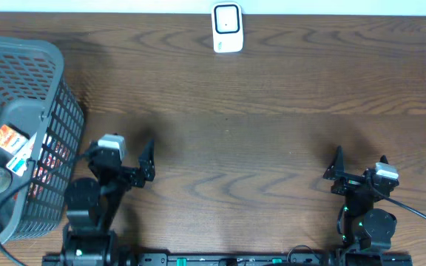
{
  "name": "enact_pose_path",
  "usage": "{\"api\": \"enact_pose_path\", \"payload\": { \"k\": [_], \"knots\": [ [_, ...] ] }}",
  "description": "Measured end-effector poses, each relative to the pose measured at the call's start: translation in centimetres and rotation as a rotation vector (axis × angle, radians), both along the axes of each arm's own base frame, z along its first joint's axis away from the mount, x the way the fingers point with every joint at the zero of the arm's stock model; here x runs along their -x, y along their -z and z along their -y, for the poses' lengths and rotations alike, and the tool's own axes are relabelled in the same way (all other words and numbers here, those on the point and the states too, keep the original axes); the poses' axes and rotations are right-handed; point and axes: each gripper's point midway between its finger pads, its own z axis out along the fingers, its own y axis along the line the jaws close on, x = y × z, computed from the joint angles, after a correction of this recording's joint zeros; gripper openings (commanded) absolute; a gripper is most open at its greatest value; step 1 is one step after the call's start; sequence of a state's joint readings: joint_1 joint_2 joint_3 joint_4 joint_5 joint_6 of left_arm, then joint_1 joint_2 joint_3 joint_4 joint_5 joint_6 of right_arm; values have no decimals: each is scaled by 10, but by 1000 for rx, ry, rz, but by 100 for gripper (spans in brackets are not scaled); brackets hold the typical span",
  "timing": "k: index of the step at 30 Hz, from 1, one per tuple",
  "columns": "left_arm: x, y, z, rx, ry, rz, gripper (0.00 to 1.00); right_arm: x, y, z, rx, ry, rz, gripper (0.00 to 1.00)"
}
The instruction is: Scan the item barcode
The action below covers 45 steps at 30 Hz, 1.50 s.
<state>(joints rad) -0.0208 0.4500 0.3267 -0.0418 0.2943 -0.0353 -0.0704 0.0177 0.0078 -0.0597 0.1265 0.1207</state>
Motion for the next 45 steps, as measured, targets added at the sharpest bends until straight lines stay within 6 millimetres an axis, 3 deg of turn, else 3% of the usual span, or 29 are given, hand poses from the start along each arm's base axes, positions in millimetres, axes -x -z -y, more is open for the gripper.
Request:
{"api": "enact_pose_path", "payload": {
  "k": [3,6,12,16,17,19,22,30,32,35,37,40,42,43,45],
  "knots": [
    [-9,-1,3,-3,16,-36,86,0,0,0,0,-1,0,99],
    [-12,10,5,1,27,-83,86,0,0,0,0,-1,0,99],
    [-6,6,22,30,132,-122,86,0,0,0,0,-1,0,99],
    [-13,-35,27,23,166,-121,86,0,0,0,0,-1,0,99],
    [-21,-60,29,19,177,-118,86,0,0,0,0,-1,-1,99],
    [-20,-67,29,25,180,-229,86,0,0,0,0,-1,-1,99],
    [-28,-96,30,28,181,-297,86,0,0,0,0,-2,-1,99],
    [-29,-156,26,36,168,-229,86,0,0,-1,0,-3,-2,99],
    [-31,-179,8,52,74,-218,86,0,0,-1,0,-3,-2,99],
    [-30,-215,-44,108,-169,-228,86,0,0,-1,0,-3,-2,99],
    [-27,-222,-78,139,-309,-270,86,0,0,-1,0,-3,-2,99],
    [-19,-218,-140,205,-549,-345,84,0,0,-1,0,-3,-2,99],
    [-8,-201,-180,254,-716,-414,82,0,0,-1,0,-4,-2,99],
    [5,-184,-206,288,-834,-478,82,0,0,-1,0,-3,-2,99],
    [26,-169,-239,324,-990,-527,82,0,0,-1,0,-3,-2,99]
  ]
}}
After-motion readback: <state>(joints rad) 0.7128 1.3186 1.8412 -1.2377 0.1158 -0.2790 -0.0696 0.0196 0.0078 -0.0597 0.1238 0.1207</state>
